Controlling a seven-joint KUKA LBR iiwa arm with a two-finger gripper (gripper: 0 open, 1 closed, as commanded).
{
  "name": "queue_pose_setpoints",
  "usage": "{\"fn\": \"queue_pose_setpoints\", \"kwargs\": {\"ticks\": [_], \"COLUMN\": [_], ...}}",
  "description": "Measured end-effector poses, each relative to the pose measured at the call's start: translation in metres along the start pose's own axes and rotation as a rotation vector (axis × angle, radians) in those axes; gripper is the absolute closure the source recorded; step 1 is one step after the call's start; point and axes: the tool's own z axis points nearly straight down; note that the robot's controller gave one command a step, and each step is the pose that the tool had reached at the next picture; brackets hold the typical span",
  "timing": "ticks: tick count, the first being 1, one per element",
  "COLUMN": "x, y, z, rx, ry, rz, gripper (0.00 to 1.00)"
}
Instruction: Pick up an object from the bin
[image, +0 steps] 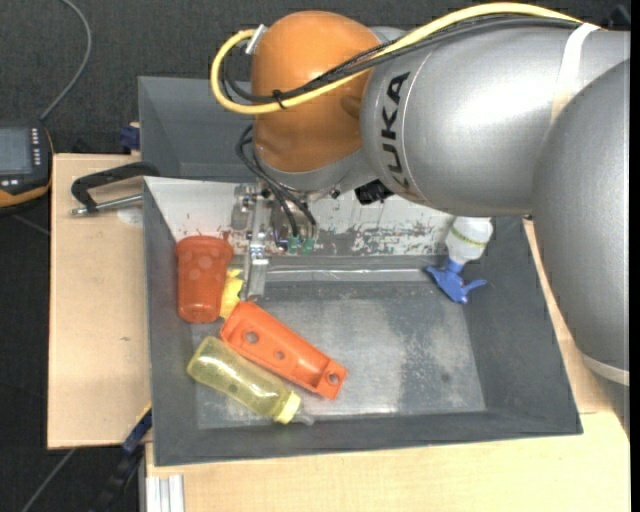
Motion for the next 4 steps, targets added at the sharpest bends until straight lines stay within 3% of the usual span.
{"fn": "queue_pose_setpoints", "kwargs": {"ticks": [1, 2, 3, 4], "x": [-0.002, 0.038, 0.043, 0.071], "y": [-0.001, -0.018, -0.018, -0.037], "z": [-0.006, 0.036, 0.056, 0.060], "rx": [-0.002, -0.003, -0.002, -0.003], "ry": [-0.009, -0.006, -0.004, -0.007], "rz": [0.003, 0.024, 0.004, 0.003], "gripper": [0.00, 0.00, 0.00, 0.00]}}
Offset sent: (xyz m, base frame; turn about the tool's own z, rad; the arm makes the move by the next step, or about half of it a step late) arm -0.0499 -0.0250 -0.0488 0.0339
